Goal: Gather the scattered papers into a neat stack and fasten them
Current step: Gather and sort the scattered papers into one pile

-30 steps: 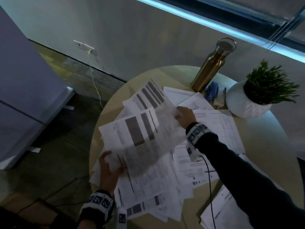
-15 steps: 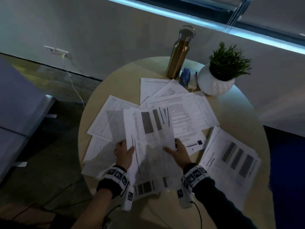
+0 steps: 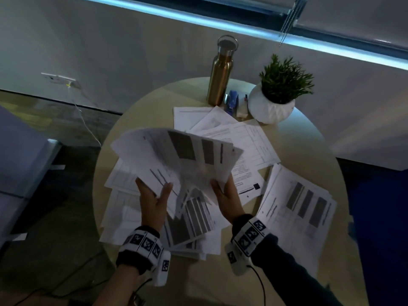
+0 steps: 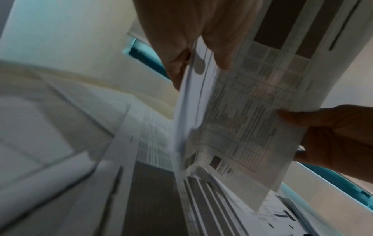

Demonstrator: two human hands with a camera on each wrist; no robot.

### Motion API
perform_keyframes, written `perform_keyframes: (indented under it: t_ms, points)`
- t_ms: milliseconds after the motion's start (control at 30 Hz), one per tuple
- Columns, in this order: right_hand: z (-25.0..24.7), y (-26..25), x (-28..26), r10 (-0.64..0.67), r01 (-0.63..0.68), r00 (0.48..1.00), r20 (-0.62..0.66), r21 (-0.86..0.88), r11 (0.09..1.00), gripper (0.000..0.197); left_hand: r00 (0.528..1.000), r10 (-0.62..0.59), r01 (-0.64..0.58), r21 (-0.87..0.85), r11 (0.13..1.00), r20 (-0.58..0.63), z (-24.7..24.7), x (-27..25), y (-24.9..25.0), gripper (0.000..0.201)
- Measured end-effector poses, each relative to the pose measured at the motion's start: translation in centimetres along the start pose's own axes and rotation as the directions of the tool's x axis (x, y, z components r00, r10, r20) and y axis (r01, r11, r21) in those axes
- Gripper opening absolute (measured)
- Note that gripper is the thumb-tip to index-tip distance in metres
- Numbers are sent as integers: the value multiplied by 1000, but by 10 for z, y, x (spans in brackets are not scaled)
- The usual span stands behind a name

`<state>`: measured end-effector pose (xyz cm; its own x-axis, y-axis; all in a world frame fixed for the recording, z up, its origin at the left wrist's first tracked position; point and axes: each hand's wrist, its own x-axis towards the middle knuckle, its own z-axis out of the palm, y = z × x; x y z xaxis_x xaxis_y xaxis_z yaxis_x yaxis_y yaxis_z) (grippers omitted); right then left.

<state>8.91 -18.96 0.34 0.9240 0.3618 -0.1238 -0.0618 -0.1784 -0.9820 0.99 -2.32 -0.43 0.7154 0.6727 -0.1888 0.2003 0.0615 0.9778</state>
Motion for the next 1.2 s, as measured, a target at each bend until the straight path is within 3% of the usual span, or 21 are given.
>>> perform_keyframes:
  t_ms: [100, 200, 267, 333, 367, 433, 533, 633, 700, 767, 833, 967, 1033, 1100, 1200]
  points:
    - [-14, -8, 22, 20, -17, 999, 49, -56, 998, 25, 999, -25, 26, 28, 999, -38, -9, 10, -11, 65]
    - [-42, 10, 59, 57, -103, 979, -196, -234, 967, 24, 990, -130, 133, 59, 989, -54, -22, 16, -21, 55]
    - [-64, 31, 84, 233, -366, 916, -327, -438, 821, 51, 979, -195, 199, 77, 977, -58, -29, 17, -33, 52]
    - [-78, 44, 99, 428, -565, 824, -372, -599, 567, 92, 969, -242, 247, 132, 960, -58, -35, 18, -46, 51]
    - [-82, 46, 104, 450, -579, 807, -384, -667, 469, 105, 960, -271, 279, 156, 948, -71, -38, 19, -54, 50]
    - [-83, 52, 111, 452, -575, 802, -391, -711, 405, 117, 944, -312, 326, 171, 930, -106, -43, 22, -67, 50]
    - [-82, 58, 123, 515, -598, 783, -349, -650, 468, 108, 926, -347, 372, 207, 905, -147, -46, 24, -77, 52]
    - [-85, 55, 128, 469, -460, 855, -222, -743, 487, 53, 929, -341, 367, 239, 899, -145, -46, 25, -78, 50]
    - [-86, 50, 127, 388, -407, 894, -224, -767, 496, 35, 929, -341, 367, 238, 900, -142, -45, 25, -74, 49]
    - [-89, 44, 122, 255, -373, 927, -276, -765, 525, 35, 930, -340, 364, 228, 903, -137, -45, 25, -71, 48]
    - [-96, 37, 116, 83, -336, 926, -369, -699, 631, 37, 930, -345, 367, 229, 902, -128, -46, 26, -72, 45]
    - [-118, 11, 97, -63, -186, 802, -593, -350, 918, 33, 936, -329, 350, 250, 903, -122, -47, 26, -75, 42]
    - [-124, -3, 85, -34, -72, 781, -624, -145, 987, 26, 937, -326, 349, 255, 902, -129, -45, 26, -73, 43]
    - [-118, -15, 73, 46, -17, 833, -551, 58, 998, 22, 943, -305, 329, 249, 911, -130, -44, 28, -72, 43]
    - [-87, -16, 59, 153, -137, 920, -361, 71, 988, 25, 960, -269, 279, 174, 944, -82, -38, 28, -64, 45]
